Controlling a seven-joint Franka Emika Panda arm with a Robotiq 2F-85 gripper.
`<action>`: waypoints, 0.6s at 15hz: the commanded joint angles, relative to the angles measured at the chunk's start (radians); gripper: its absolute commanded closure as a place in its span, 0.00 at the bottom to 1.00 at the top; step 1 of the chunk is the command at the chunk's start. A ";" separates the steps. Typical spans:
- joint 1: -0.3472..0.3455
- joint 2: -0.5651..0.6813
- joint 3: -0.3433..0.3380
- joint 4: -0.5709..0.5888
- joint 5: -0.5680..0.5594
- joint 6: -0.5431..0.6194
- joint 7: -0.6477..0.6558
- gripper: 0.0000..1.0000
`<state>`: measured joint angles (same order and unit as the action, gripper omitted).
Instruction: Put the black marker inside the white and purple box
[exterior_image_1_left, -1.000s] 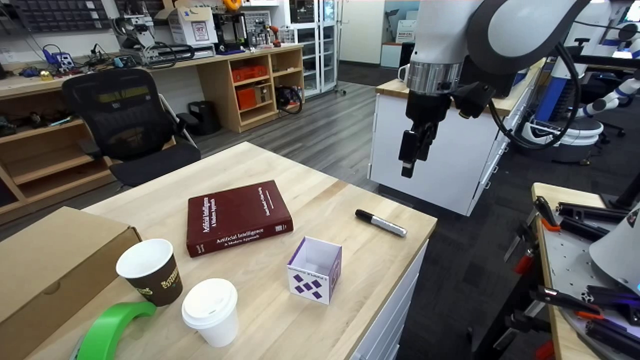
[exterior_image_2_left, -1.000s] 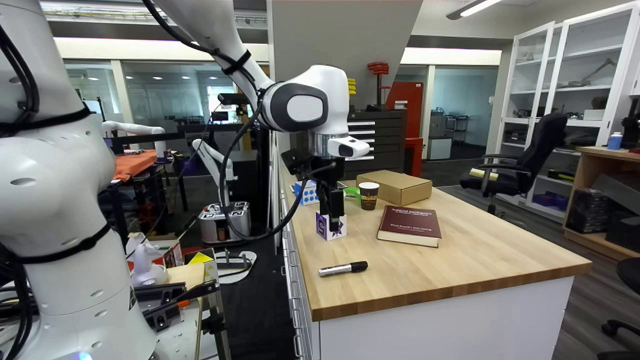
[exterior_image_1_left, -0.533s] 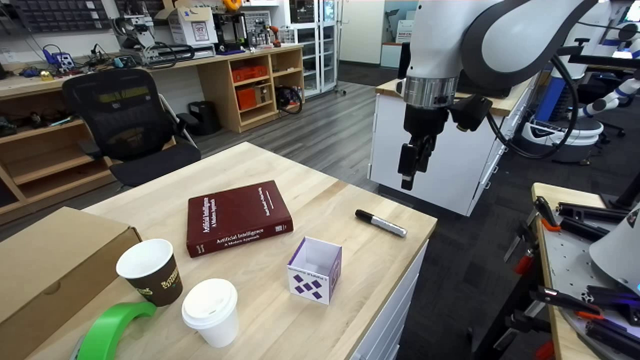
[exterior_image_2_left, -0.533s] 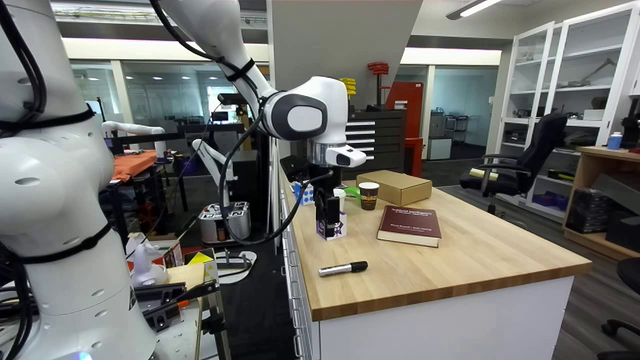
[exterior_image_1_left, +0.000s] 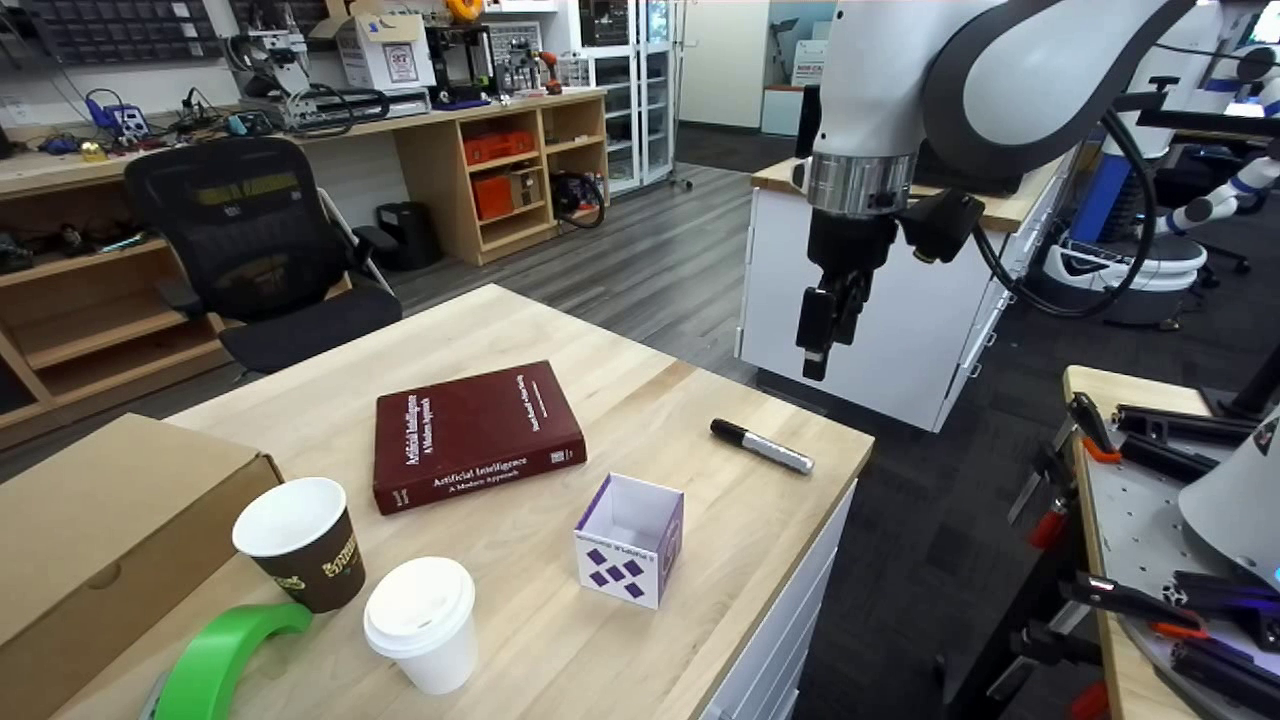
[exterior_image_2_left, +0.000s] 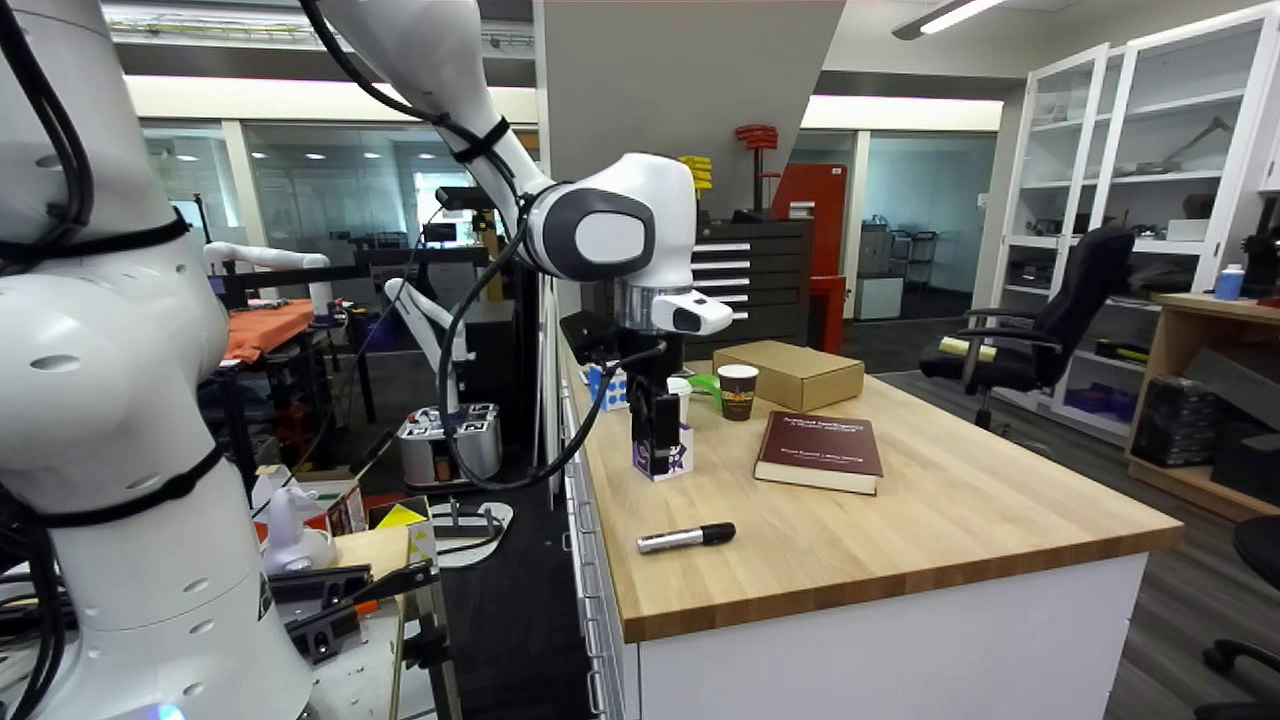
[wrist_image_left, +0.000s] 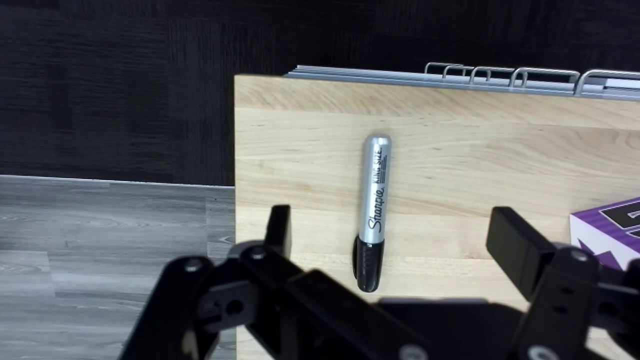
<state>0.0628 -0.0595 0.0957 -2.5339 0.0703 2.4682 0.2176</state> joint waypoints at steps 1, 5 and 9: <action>0.006 0.009 -0.005 -0.001 0.014 0.021 -0.015 0.00; 0.008 0.027 -0.002 -0.007 0.012 0.066 0.005 0.00; 0.012 0.060 0.000 -0.008 0.016 0.120 0.013 0.00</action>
<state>0.0652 -0.0250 0.0958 -2.5354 0.0708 2.5334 0.2167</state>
